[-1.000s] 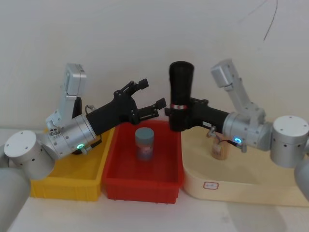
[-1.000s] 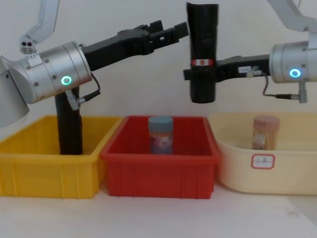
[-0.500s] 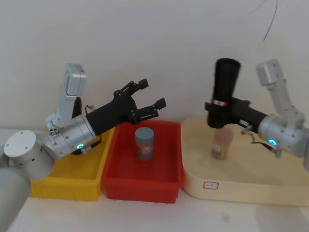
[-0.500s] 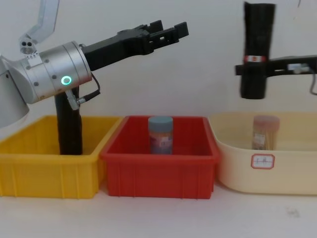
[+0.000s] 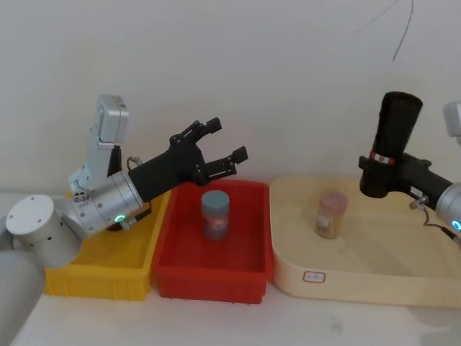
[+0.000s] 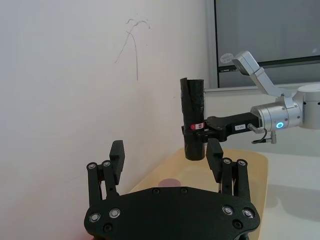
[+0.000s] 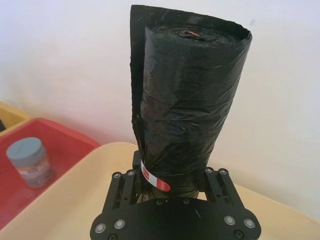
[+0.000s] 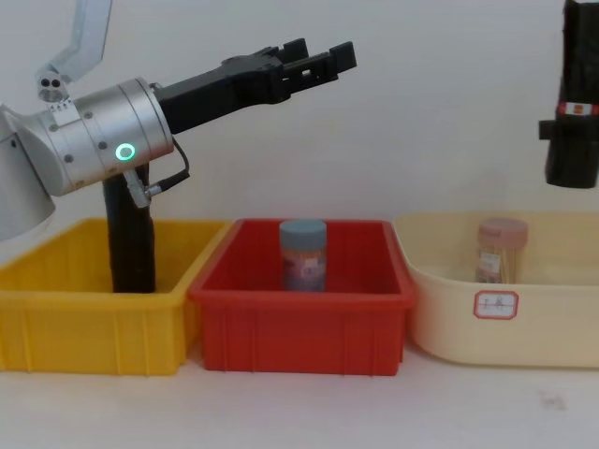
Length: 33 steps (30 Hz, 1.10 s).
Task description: Pick up the garbage bag with the one hand and transfer it to the other hand.
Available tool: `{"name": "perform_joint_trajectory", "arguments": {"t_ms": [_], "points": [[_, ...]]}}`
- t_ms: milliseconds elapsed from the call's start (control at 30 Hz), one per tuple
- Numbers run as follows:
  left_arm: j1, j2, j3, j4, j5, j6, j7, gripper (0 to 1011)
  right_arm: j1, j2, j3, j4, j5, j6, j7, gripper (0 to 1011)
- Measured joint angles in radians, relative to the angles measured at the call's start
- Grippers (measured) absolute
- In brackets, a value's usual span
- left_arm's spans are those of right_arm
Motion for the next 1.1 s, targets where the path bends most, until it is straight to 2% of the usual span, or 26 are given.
{"name": "perform_joint_trajectory", "arguments": {"t_ms": [300,800,1100], "points": [[0.0,0.0,0.0,0.0,0.0,0.0,0.0,1001,-0.019,0.016,0.024,-0.015,0.0,0.021,-0.025,579],[0.0,0.0,0.0,0.0,0.0,0.0,0.0,1001,-0.03,0.026,0.037,-0.023,-0.004,0.035,-0.039,981],[0.0,0.0,0.0,0.0,0.0,0.0,0.0,1001,-0.032,0.028,0.04,-0.024,-0.005,0.037,-0.042,1001]]}}
